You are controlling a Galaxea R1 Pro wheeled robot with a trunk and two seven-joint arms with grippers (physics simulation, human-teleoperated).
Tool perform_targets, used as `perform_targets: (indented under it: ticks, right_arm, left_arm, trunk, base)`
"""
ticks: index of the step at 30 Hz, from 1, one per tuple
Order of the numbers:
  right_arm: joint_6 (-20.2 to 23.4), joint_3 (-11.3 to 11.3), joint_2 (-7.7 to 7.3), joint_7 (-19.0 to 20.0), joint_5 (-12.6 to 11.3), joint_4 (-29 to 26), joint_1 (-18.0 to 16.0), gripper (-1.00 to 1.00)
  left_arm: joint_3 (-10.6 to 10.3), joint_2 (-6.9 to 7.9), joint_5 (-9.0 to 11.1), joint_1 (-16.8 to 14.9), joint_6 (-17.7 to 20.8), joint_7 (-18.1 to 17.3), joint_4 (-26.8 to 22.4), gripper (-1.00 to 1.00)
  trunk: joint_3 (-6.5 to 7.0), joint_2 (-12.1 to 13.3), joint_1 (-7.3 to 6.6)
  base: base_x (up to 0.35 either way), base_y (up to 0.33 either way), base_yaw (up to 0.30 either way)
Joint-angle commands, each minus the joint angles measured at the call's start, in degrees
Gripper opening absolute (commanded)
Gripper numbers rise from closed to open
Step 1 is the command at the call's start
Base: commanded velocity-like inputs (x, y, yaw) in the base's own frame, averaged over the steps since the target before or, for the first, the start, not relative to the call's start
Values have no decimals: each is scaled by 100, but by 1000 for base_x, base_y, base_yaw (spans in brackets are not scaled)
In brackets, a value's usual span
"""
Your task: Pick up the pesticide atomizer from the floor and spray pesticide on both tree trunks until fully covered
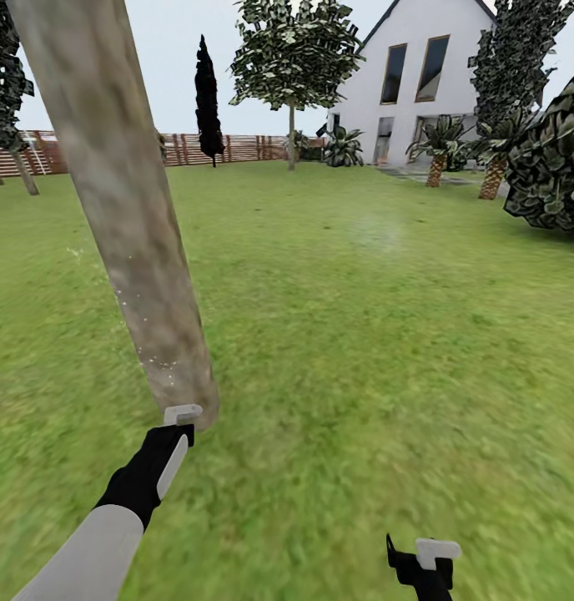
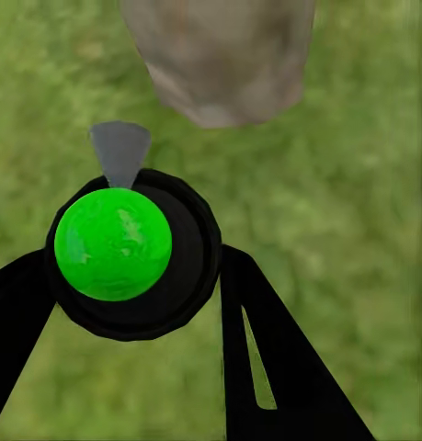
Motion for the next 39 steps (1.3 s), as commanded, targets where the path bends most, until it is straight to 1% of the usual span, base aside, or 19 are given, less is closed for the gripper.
perform_targets:
  ticks: [1,22,32,39]
  right_arm:
    - [0,0,0,0,5,0,1,100]
    - [0,0,0,0,8,3,2,100]
    - [0,0,0,0,8,3,5,100]
    - [0,0,0,0,8,5,-2,100]
  left_arm:
    - [0,0,-5,0,1,1,-1,-100]
    - [-4,-7,-5,0,1,1,7,-100]
    - [-9,-9,-5,0,1,1,7,-100]
    - [-7,-9,-5,0,1,1,7,-100]
  trunk:
    - [0,0,0]
    - [0,0,0]
    - [0,0,0]
    - [0,0,0]
  base:
    - [154,-243,218]
    - [84,-270,274]
    - [80,-272,38]
    - [80,-272,253]
